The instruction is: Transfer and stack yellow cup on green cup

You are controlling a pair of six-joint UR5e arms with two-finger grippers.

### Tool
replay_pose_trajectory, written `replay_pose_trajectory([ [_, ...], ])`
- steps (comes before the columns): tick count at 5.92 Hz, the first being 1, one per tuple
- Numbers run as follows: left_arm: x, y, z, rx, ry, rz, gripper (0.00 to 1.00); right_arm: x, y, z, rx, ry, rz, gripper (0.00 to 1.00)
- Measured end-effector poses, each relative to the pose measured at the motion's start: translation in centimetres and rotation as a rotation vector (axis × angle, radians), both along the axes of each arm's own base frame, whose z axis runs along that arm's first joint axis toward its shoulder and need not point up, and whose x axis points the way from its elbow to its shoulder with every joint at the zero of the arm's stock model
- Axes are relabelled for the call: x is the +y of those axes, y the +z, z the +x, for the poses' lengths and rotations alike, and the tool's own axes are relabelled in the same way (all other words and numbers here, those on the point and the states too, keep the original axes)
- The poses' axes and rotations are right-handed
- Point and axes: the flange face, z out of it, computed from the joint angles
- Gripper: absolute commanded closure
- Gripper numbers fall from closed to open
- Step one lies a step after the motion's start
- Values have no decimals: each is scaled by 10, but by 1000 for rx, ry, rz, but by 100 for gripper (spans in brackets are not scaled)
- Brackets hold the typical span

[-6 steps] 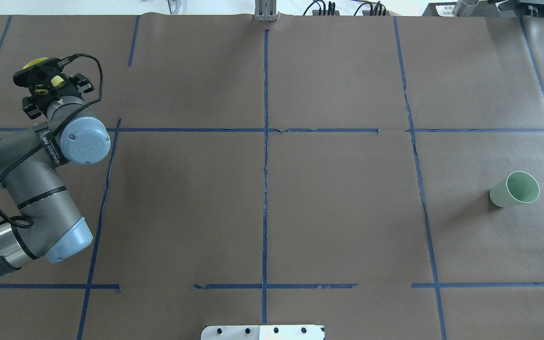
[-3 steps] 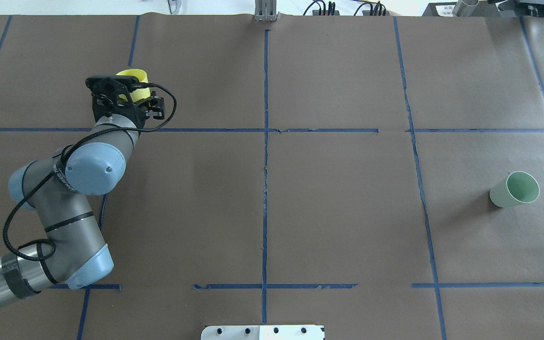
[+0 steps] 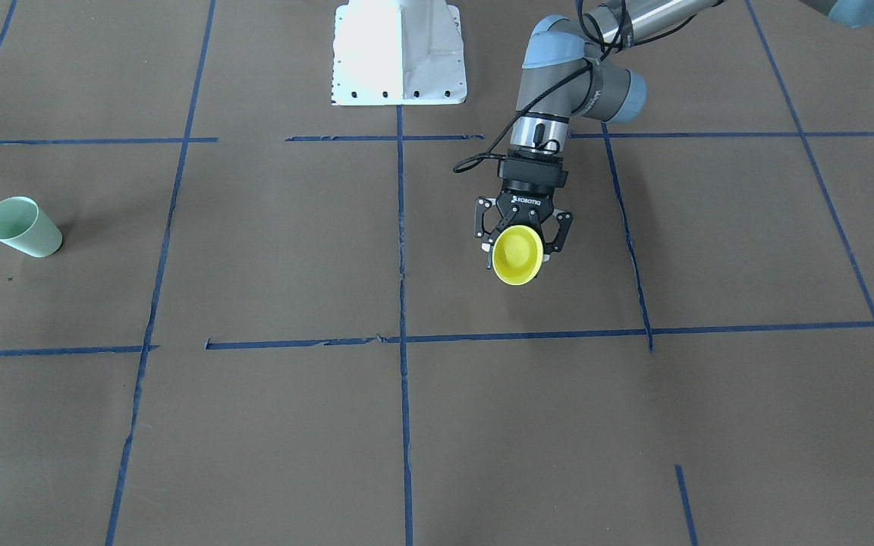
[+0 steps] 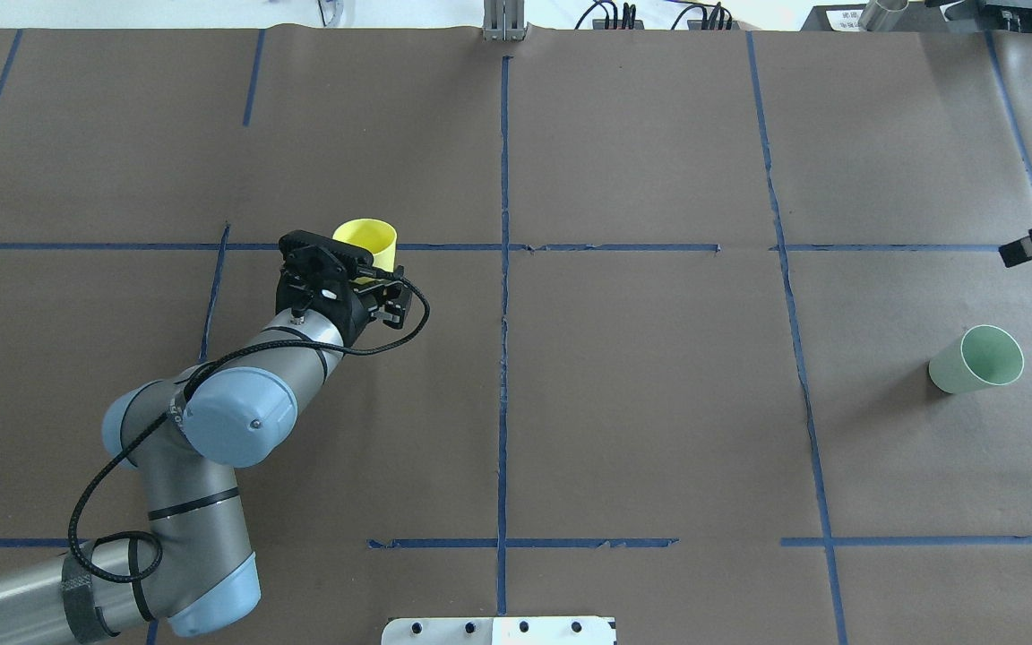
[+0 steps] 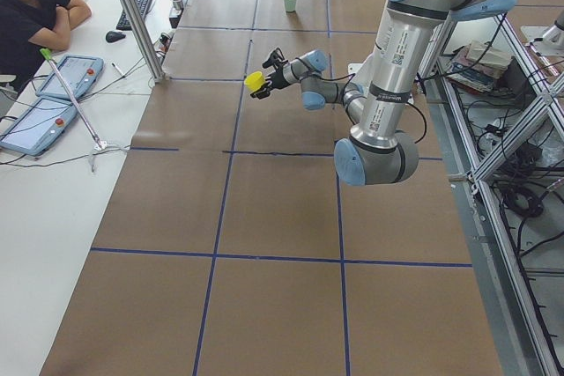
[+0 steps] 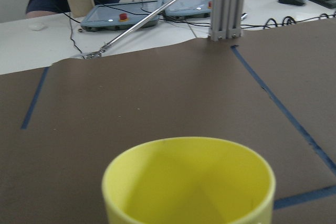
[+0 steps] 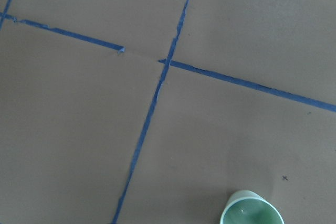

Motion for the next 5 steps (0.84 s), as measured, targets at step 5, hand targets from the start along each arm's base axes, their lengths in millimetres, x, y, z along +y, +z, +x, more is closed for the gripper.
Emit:
replay_pose_trajectory([
  [5,22,-50,12,67,72,303,75,30,-179,-253,-85,156,-204,0],
])
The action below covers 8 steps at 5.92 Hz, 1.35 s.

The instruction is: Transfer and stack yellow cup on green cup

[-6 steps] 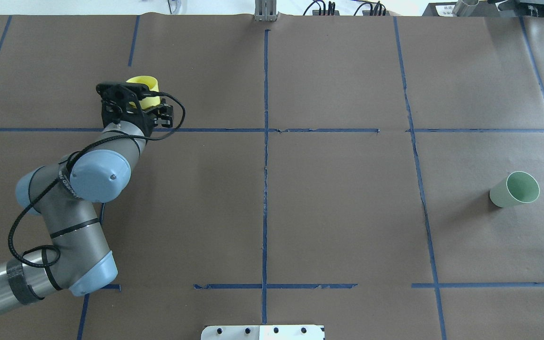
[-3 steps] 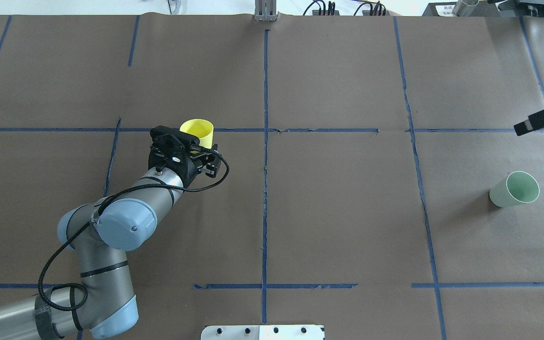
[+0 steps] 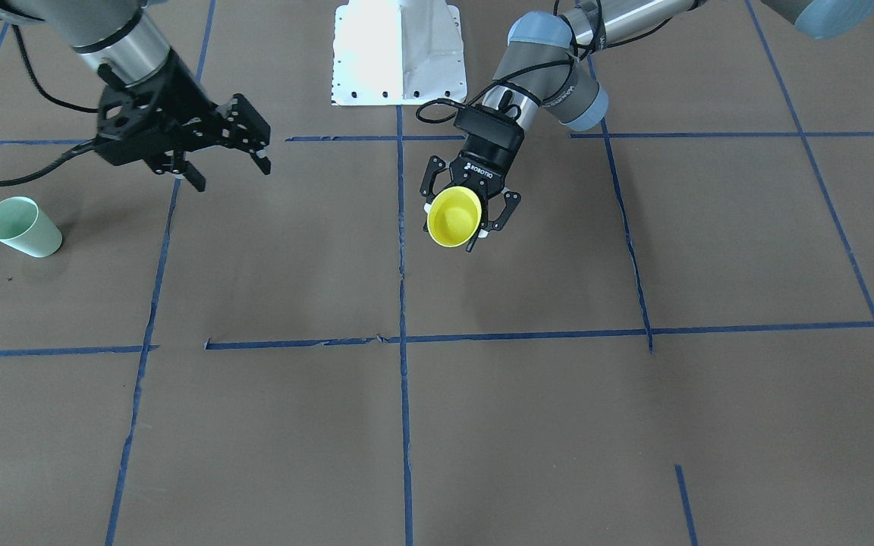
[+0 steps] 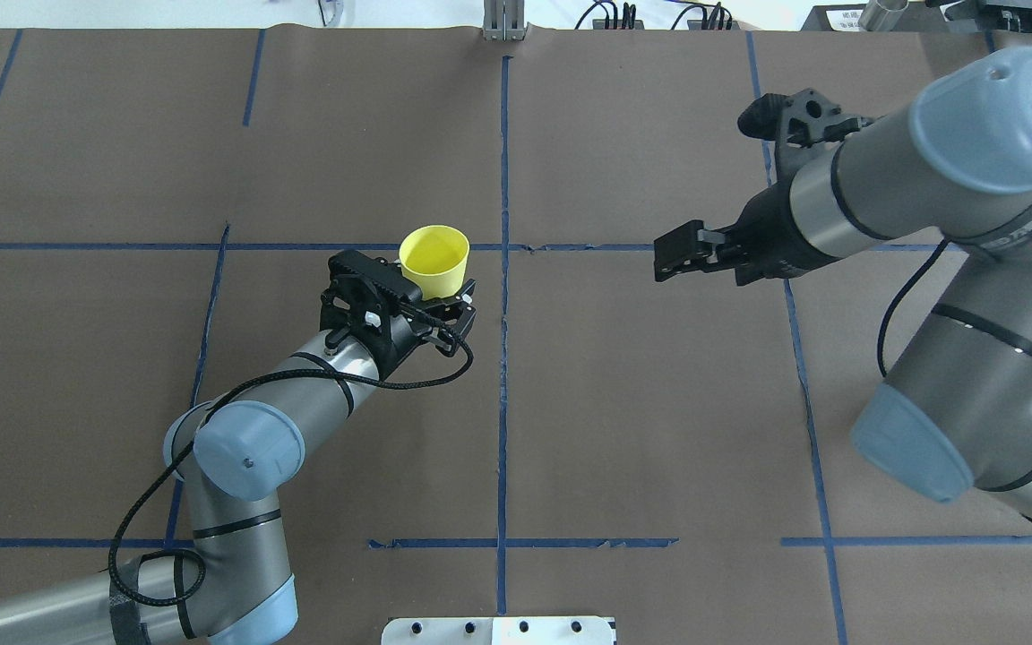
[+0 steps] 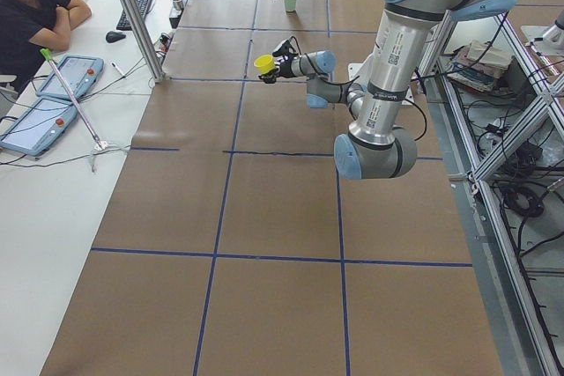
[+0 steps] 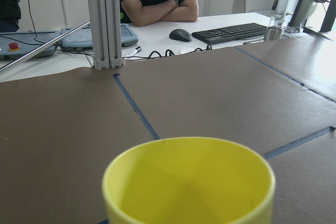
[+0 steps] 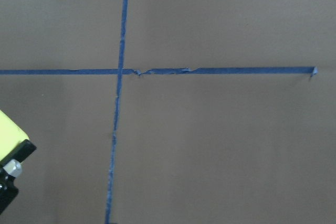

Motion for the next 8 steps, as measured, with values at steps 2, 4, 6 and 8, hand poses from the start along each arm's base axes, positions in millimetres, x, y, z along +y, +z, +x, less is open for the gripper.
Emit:
replay_pose_trajectory([
  [2,17,-4,2,-62,17,144,75,12,-51,-51,-41,17,-157,0],
  [4,29,-6,1,-42,29,175,76,8,-86,-75,-75,10,-277,0],
  [6,40,-5,6,-35,44,179,76,-8,-101,-98,-69,15,-314,1],
  [8,48,-7,10,-29,42,177,76,-16,-101,-112,-58,29,-353,1],
])
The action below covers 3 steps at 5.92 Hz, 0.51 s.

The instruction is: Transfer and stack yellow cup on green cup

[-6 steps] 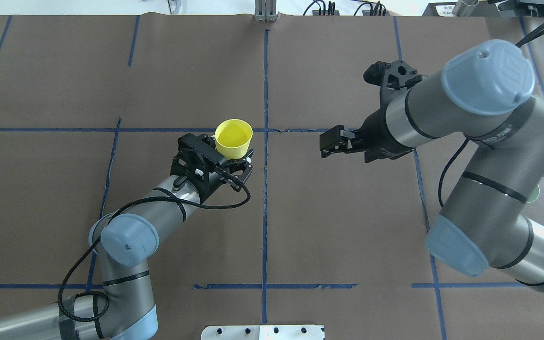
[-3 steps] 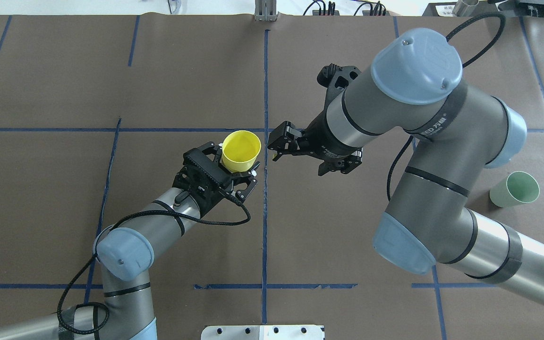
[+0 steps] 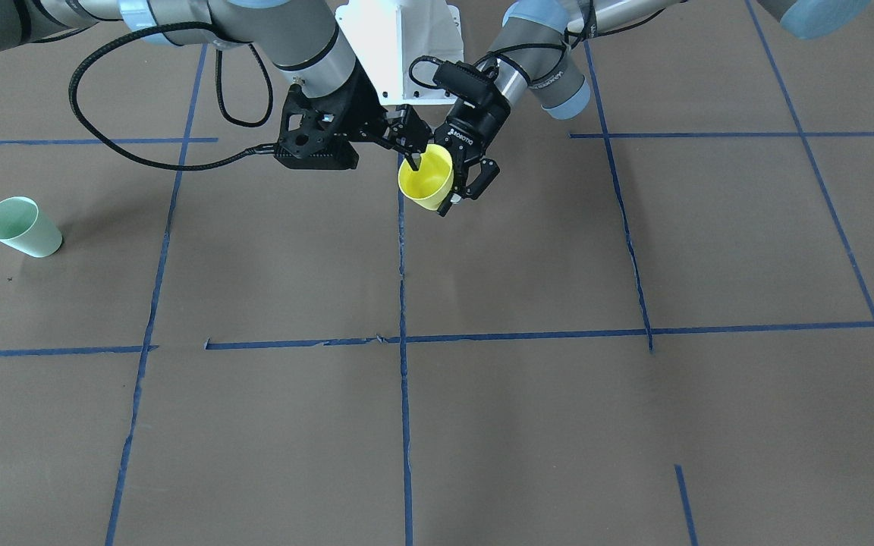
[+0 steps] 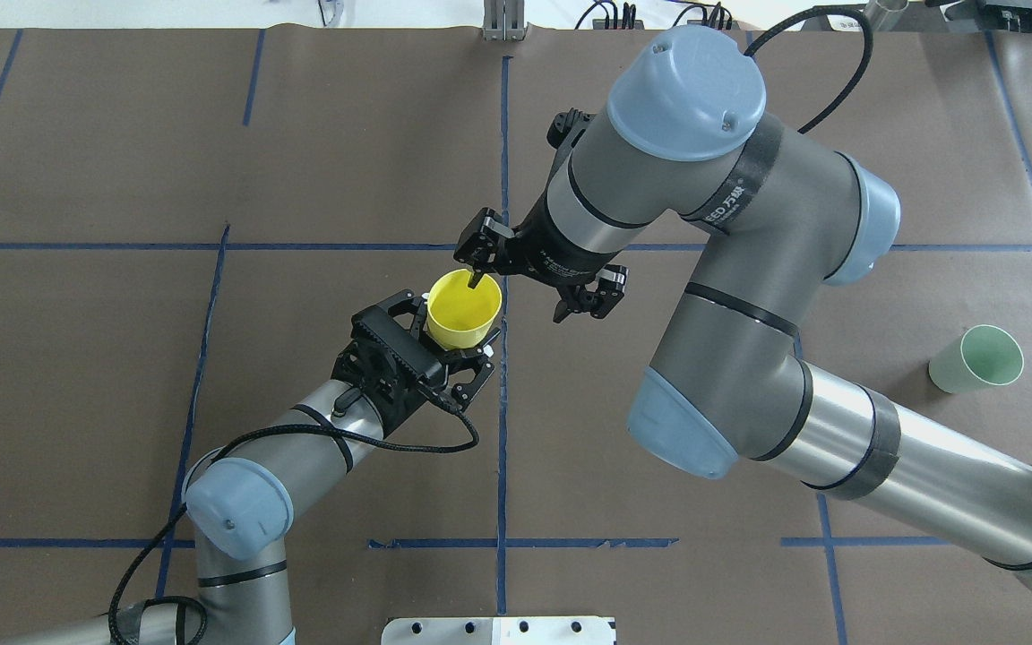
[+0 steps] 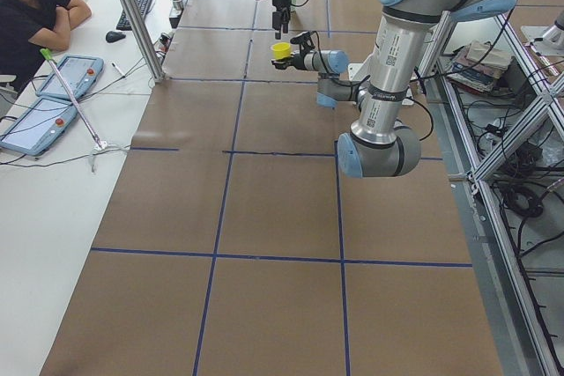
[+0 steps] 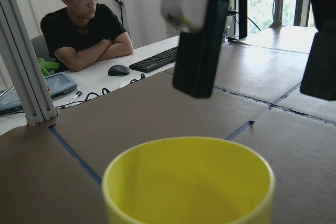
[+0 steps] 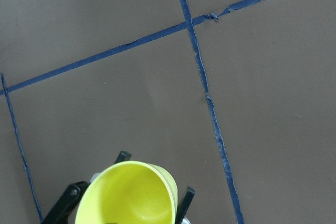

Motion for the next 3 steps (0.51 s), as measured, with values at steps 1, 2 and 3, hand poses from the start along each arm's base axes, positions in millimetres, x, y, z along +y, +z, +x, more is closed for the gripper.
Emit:
replay_pose_trajectory([
  [1,1,-2,1,5,0,-1,76,1,0,-3,0,-1,-10,1],
  [2,2,-4,1,13,0,-3,76,5,1,-7,-2,-10,-16,1],
  [3,2,-7,1,20,0,-4,76,10,1,-11,-3,-21,-17,2],
])
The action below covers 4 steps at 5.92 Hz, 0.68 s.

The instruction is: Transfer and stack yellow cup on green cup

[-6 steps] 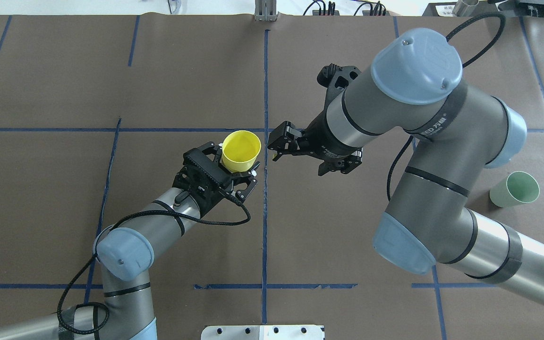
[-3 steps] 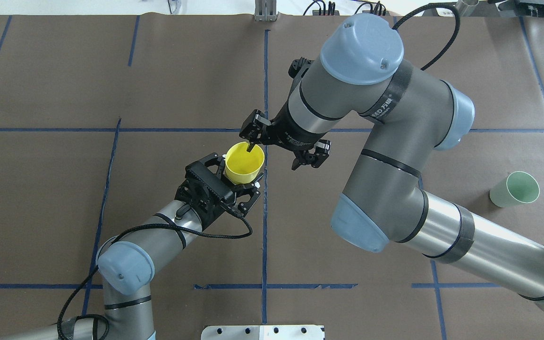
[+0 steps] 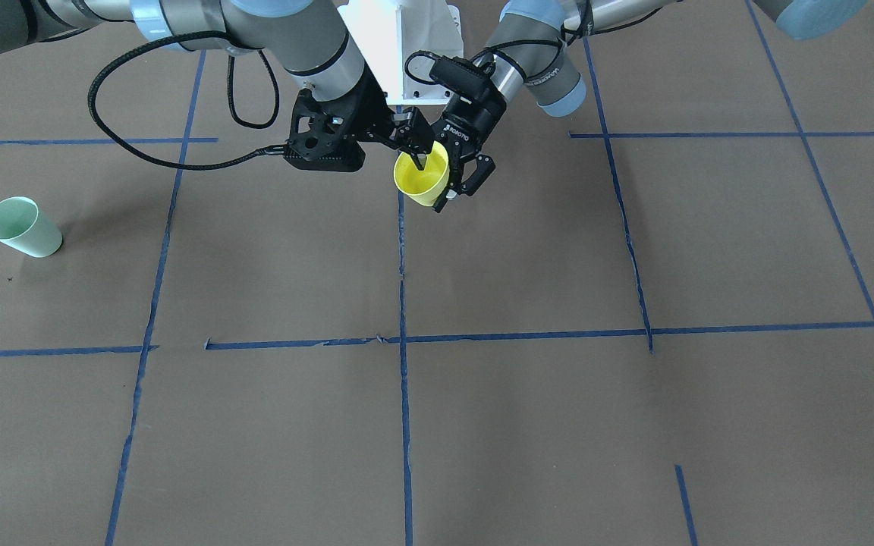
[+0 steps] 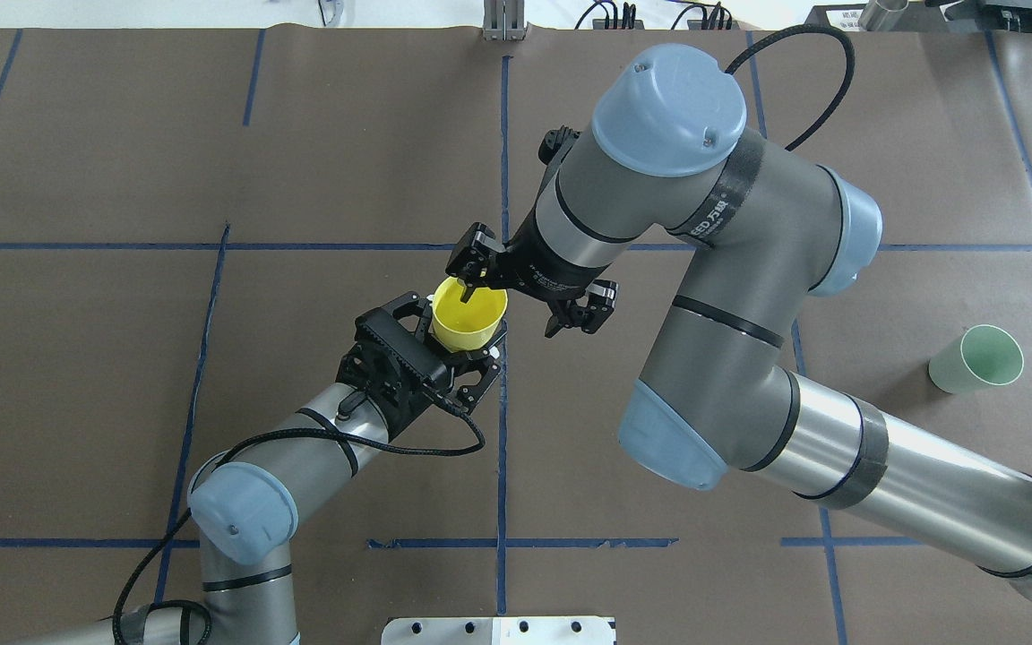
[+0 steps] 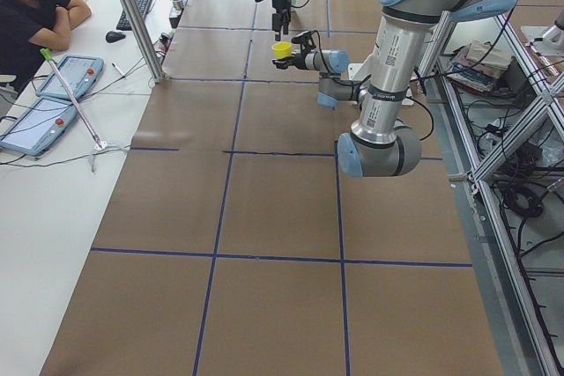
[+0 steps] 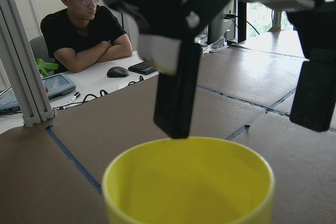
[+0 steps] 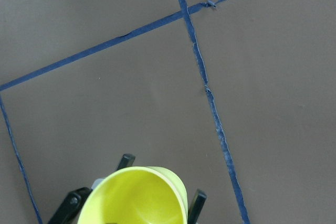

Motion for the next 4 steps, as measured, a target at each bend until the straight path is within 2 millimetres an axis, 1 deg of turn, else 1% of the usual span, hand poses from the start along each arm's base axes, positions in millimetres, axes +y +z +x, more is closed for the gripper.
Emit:
replay_pose_trajectory([
  [1,0,-3,-1,9,-4,0,76,4,0,-3,0,-7,0,10],
  [2,0,-5,-2,19,-9,1,75,6,0,-5,-2,-12,2,23],
  [4,0,-7,-4,31,-12,2,59,8,-2,-5,-5,-14,4,54],
])
